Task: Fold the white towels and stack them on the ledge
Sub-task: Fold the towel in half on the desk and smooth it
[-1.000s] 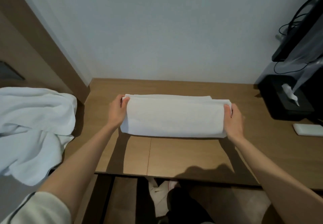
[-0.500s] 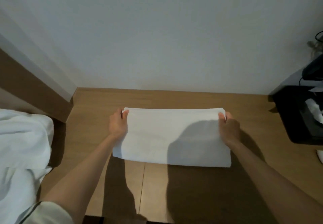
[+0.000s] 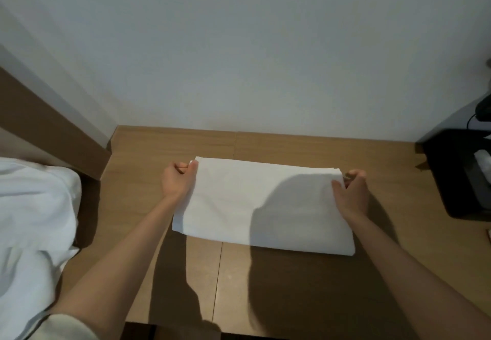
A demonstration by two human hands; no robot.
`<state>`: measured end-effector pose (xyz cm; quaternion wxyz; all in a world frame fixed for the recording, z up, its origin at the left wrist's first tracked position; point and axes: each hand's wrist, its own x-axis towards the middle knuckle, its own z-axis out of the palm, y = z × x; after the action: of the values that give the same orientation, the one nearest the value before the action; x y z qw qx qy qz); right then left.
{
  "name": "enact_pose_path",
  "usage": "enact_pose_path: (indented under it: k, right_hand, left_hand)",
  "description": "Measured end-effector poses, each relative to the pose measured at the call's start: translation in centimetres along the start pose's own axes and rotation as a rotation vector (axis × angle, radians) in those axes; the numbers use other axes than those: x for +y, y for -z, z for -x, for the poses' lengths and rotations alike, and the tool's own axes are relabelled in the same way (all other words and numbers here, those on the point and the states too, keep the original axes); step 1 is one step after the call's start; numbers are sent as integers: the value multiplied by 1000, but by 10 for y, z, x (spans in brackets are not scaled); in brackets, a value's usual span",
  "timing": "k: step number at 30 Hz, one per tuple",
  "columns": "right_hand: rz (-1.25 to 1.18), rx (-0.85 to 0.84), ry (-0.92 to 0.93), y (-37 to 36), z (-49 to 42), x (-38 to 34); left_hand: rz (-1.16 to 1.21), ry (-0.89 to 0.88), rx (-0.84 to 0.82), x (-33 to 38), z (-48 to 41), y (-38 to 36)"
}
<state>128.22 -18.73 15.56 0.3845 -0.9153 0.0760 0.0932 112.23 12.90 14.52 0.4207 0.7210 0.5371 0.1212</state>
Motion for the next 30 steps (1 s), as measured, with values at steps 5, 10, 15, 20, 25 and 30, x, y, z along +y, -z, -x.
enact_pose_path:
  k: [5, 10, 15, 20, 25, 30]
  right_hand:
    - [33, -49, -4, 13, 27, 21]
    - [120, -44, -31, 15, 63, 44]
    - [222, -48, -27, 16, 88, 65]
    - [205, -37, 80, 15, 97, 71]
    - [211, -75, 159, 11, 112, 84]
    - [557, 122, 313, 11, 117, 76]
  left_hand:
    - [51, -13, -72, -26, 29, 17]
    - [-77, -86, -179, -55, 65, 28]
    - [-183, -163, -186, -56, 80, 30]
    - [-299, -159, -117, -60, 87, 28]
    - [-409, -190, -33, -71, 96, 26]
    - [-591, -282, 67, -57, 107, 35]
